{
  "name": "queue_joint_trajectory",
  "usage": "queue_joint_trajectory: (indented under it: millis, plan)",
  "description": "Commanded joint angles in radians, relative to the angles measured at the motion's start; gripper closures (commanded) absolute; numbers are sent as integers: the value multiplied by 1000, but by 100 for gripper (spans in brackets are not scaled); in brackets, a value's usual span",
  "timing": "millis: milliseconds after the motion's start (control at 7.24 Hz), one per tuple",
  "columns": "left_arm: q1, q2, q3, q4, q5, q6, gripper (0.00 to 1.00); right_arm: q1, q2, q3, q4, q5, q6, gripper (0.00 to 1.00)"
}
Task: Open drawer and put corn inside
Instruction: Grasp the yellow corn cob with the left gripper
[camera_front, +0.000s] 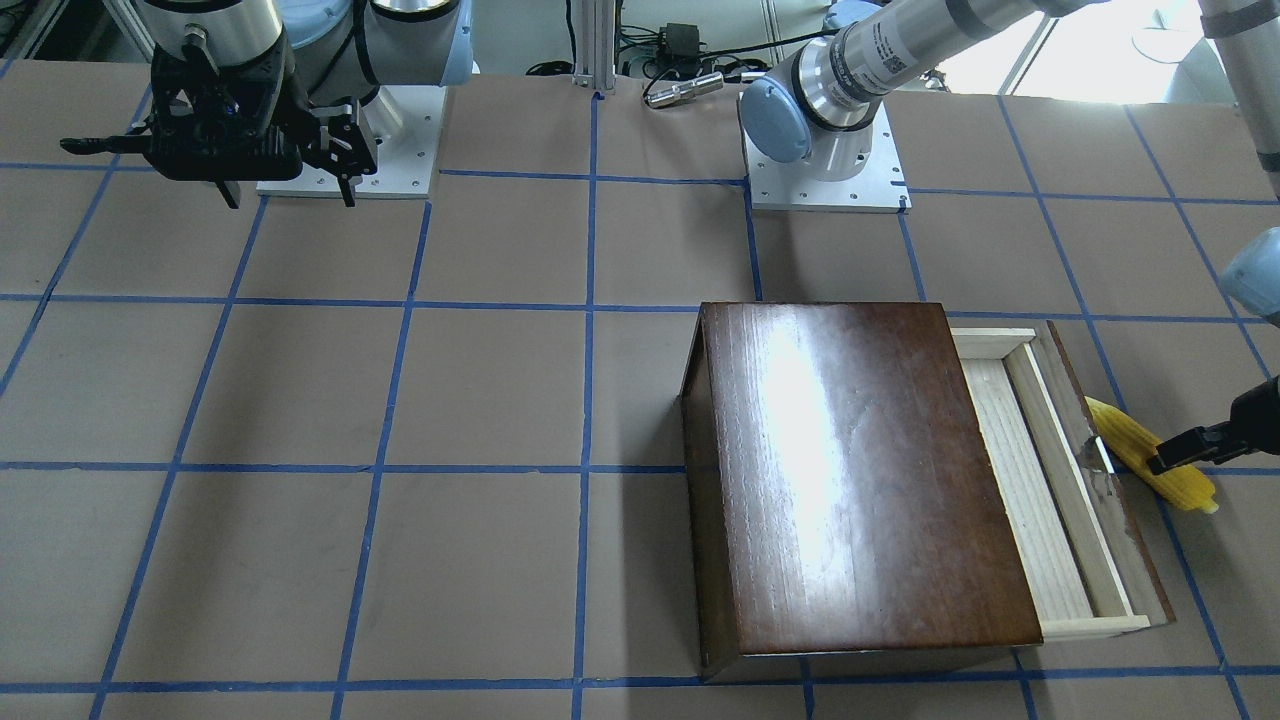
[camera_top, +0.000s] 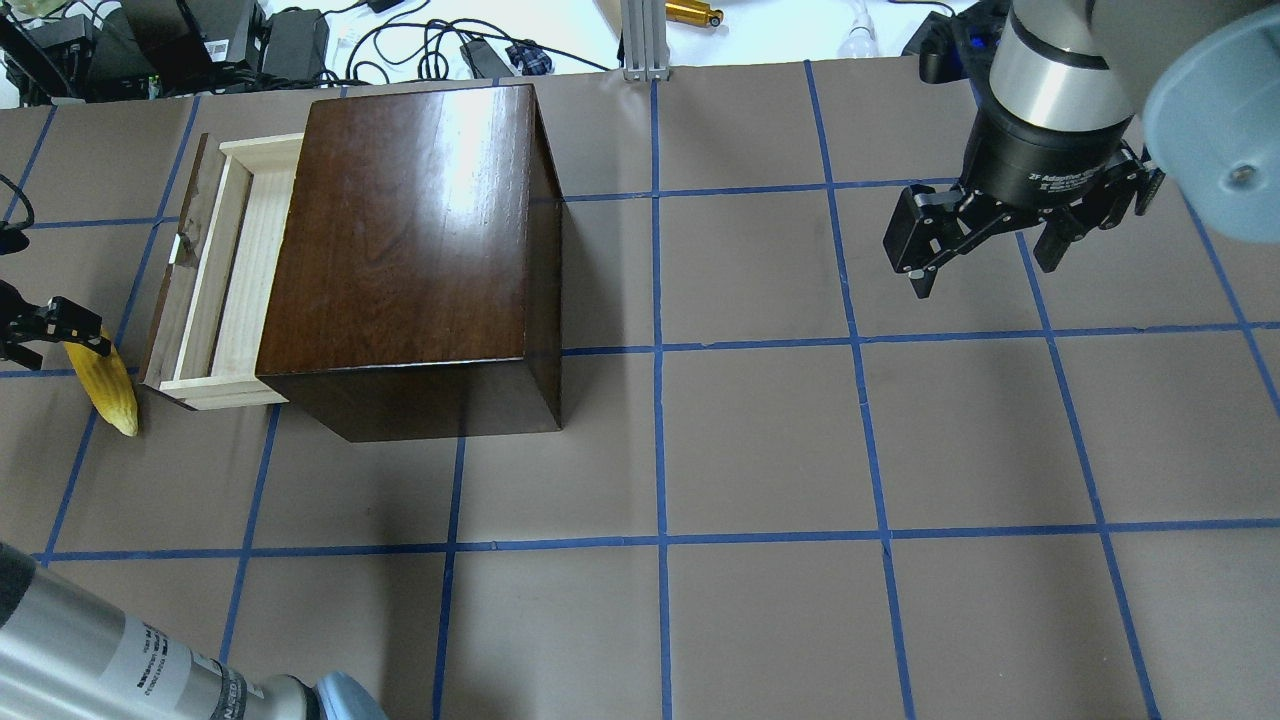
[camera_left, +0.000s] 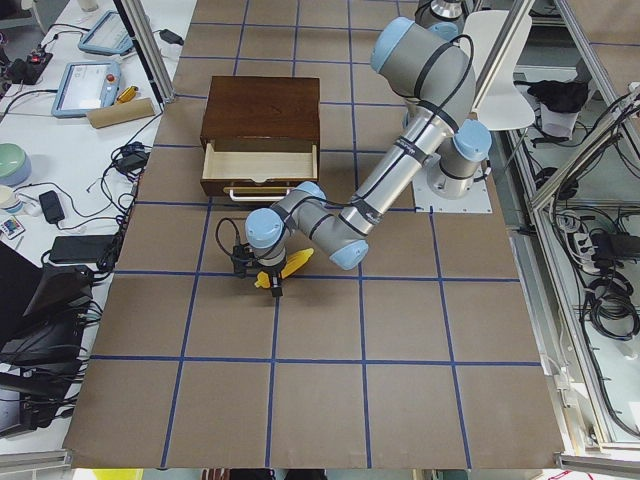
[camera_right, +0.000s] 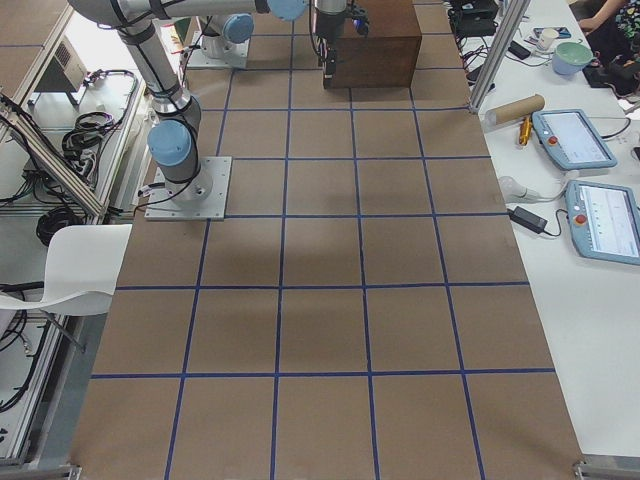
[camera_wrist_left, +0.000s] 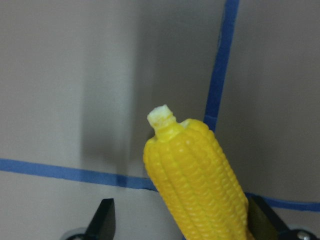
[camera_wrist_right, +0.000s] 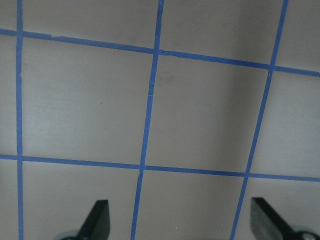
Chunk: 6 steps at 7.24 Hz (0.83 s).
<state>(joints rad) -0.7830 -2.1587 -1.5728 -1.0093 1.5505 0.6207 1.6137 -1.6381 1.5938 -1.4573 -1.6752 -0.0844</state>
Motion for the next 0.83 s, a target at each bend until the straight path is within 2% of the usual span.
queue_joint_trajectory:
  millis: [0, 691]
  plan:
    - [-1, -18, -4, 6, 0, -1, 0, 0, 0, 0, 0, 0, 0, 0]
    - [-1, -43, -4, 18, 2, 2, 0, 0, 0, 0, 0, 0, 0, 0]
